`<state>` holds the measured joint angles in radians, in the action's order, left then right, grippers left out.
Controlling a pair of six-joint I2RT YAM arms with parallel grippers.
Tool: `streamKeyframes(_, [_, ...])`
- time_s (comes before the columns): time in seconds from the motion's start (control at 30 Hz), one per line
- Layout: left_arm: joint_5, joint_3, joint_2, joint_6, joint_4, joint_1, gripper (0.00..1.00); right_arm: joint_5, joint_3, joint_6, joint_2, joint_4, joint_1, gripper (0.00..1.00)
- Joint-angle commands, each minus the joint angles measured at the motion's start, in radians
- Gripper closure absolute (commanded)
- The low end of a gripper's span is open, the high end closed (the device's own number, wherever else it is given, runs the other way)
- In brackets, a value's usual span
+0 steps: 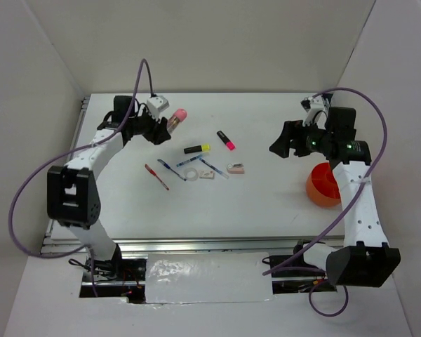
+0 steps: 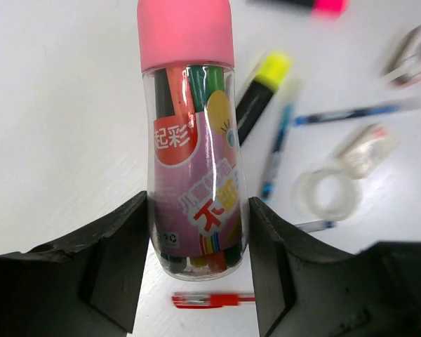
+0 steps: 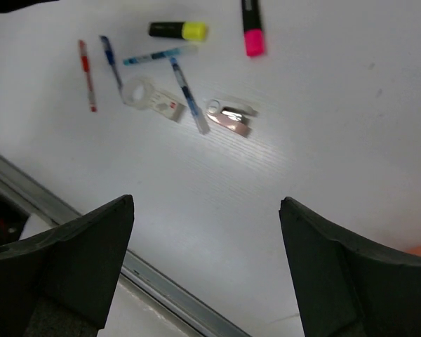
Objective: Sort the stationery into containers
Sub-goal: Pick up the stationery from the center of the board.
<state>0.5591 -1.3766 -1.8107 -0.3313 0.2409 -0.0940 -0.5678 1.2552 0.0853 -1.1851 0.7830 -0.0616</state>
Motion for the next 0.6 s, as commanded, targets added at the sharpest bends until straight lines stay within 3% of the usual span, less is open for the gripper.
streamKeyframes(0.0, [0.164,0.034,0.203,0.083,-0.203,-0.102,0.83,-0.254,0.065,-0.039,0.036,-0.018,-0.049,0.10])
streamKeyframes(0.17, [0.050,0.065,0.286,-0.005,-0.086,-0.292,0.88,-0.537,0.099,-0.192,-0.002,-0.039,-0.058,0.22])
streamKeyframes(0.27, [-0.002,0.074,0.281,0.044,-0.107,-0.308,0.91,-0.612,0.082,-0.304,-0.036,-0.122,-0.055,0.23])
streamKeyframes(0.5, [-0.152,0.051,0.286,-0.037,-0.114,-0.389,0.95,-0.615,0.052,-0.401,-0.034,-0.235,-0.012,0.21])
streamKeyframes(0.57, [-0.165,0.082,0.309,-0.057,-0.123,-0.418,0.95,-0.604,0.017,-0.424,-0.015,-0.267,0.003,0.26])
